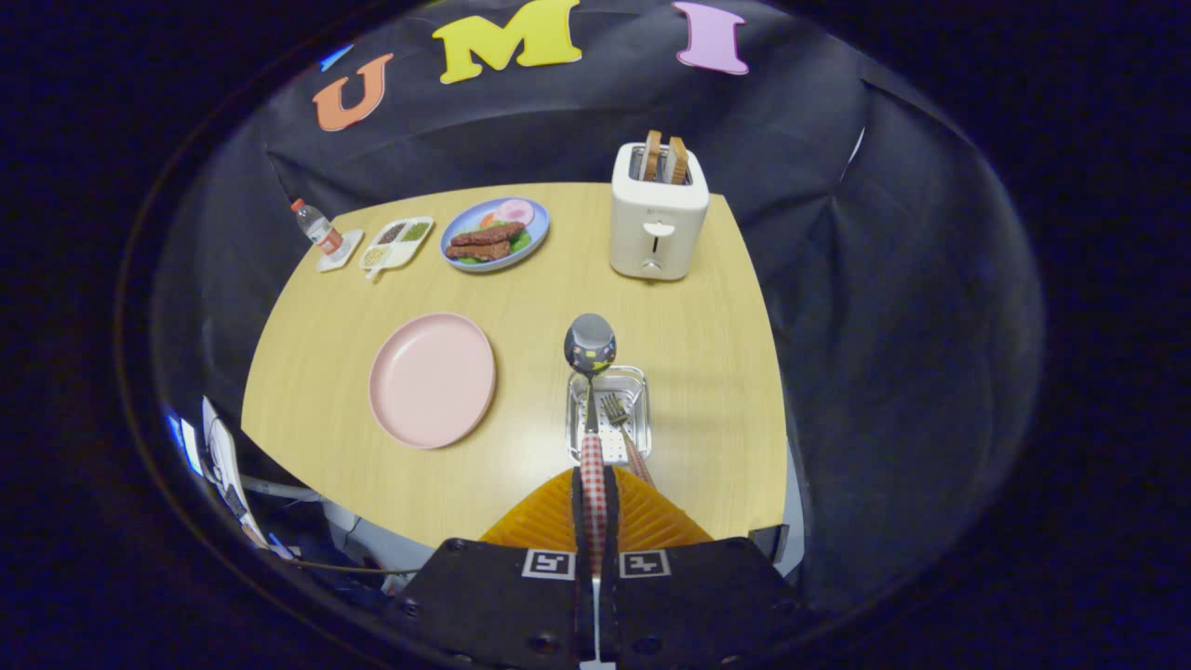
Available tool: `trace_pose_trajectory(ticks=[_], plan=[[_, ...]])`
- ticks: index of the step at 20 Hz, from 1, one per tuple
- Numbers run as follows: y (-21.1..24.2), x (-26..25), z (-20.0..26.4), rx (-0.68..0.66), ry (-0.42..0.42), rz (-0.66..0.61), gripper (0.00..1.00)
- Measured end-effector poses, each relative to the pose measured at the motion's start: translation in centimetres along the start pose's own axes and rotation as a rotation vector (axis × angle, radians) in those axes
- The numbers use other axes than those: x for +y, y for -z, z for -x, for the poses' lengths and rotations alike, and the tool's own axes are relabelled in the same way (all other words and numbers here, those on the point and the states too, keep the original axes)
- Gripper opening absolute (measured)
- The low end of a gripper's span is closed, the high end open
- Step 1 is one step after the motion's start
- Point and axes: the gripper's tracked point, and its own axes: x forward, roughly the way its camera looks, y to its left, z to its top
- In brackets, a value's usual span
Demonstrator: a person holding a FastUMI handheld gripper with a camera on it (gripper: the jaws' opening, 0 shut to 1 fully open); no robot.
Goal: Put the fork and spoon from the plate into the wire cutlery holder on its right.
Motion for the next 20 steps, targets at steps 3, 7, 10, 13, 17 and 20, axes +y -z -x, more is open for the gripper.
trace_pose_trajectory(ticks=[3, 7, 10, 13, 17, 20], plan=[[1.5, -0.8, -0.7, 0.086, -0.005, 0.018, 0.02], [2.0, -1.5, -1.6, 0.185, -0.005, 0.016, 0.03], [2.1, -1.4, -2.0, 0.257, -0.009, 0.015, 0.03], [2.1, -1.1, -2.8, 0.328, -0.007, 0.012, 0.03], [1.8, -1.0, -3.7, 0.397, 0.002, 0.000, 0.02], [1.8, -0.8, -4.3, 0.440, 0.002, -0.006, 0.04]])
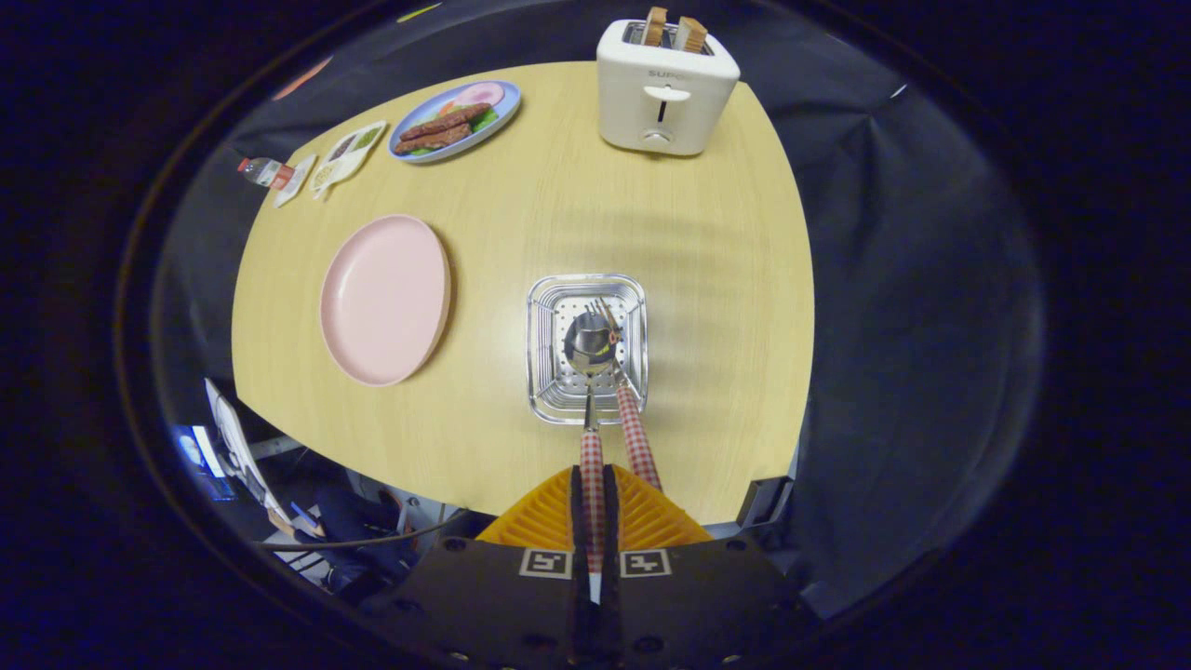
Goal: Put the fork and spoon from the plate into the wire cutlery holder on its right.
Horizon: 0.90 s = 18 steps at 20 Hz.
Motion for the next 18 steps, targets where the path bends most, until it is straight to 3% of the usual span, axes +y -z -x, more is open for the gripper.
trace_pose_trajectory(ticks=[9, 11, 14, 18], plan=[[-1.7, 0.3, 0.9, -0.044, 0.001, -0.008, 0.14], [-2.0, 0.5, 1.3, -0.067, -0.005, -0.007, 0.30], [-3.0, 0.7, 2.4, -0.138, -0.009, -0.005, 0.43], [-5.3, 0.9, 4.8, -0.315, 0.015, 0.015, 0.83]])
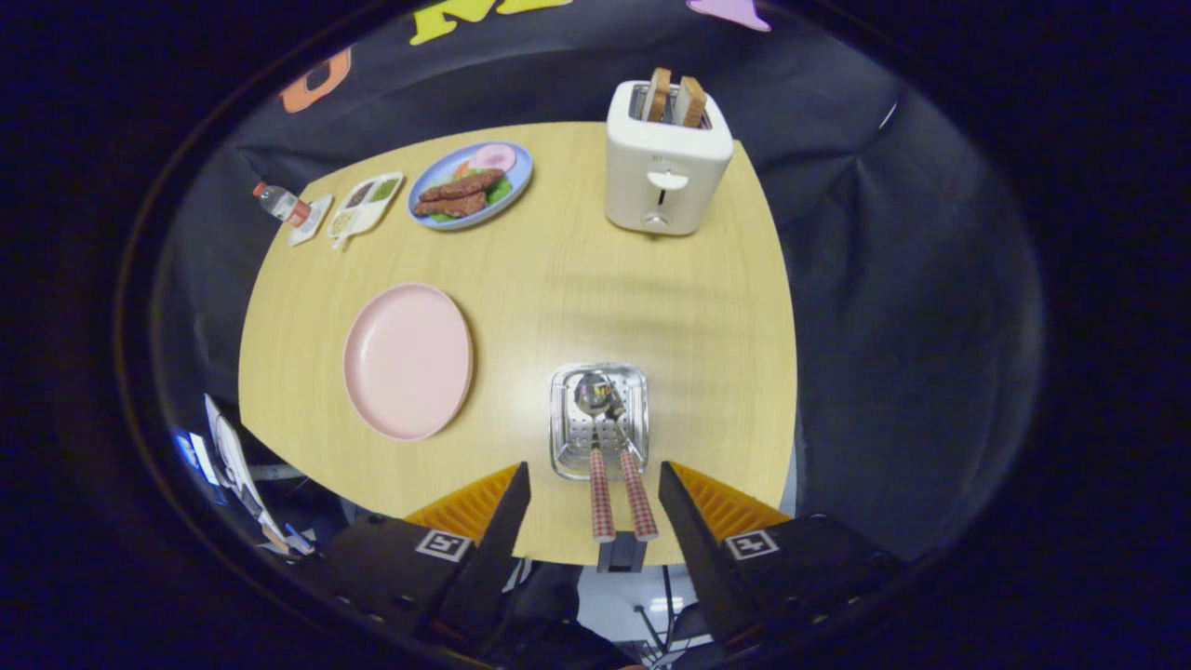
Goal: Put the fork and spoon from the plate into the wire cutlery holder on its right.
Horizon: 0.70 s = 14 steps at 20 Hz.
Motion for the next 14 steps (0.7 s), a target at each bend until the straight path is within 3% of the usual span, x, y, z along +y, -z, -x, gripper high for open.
trace_pose_trajectory(ticks=[1, 3, 9, 14], plan=[[-0.9, -0.1, 0.7, -0.064, 0.015, 0.013, 0.96], [-2.8, 0.1, 2.3, -0.204, 0.028, 0.017, 0.99], [-6.0, 2.2, 11.8, -0.704, 0.039, 0.034, 0.97], [-8.1, 2.6, 23.3, -1.110, 0.036, -0.059, 0.96]])
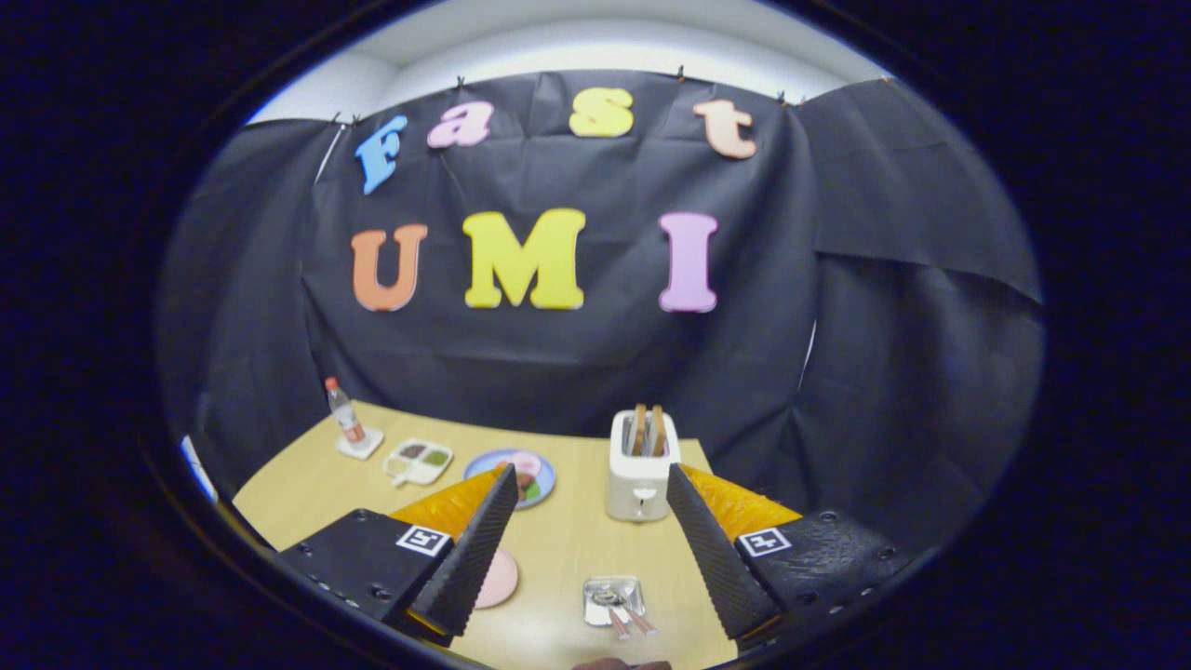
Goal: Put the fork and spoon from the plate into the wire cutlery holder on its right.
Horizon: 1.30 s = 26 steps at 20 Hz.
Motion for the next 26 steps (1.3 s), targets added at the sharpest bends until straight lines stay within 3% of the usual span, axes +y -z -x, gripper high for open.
trace_pose_trajectory(ticks=[4, 6, 9, 10, 14, 26], plan=[[-5.5, 0.8, 3.8, -0.239, 0.027, 0.001, 0.96], [-6.0, 1.1, 5.4, -0.305, 0.059, -0.008, 0.95], [-2.3, 3.2, 5.1, -0.225, 0.023, -0.012, 0.95], [-2.8, 3.9, 5.5, -0.248, 0.002, -0.040, 0.95], [-5.9, 2.9, 6.6, -0.404, 0.070, -0.019, 0.95], [-5.3, 3.8, 7.1, -0.364, -0.031, -0.062, 0.95]])
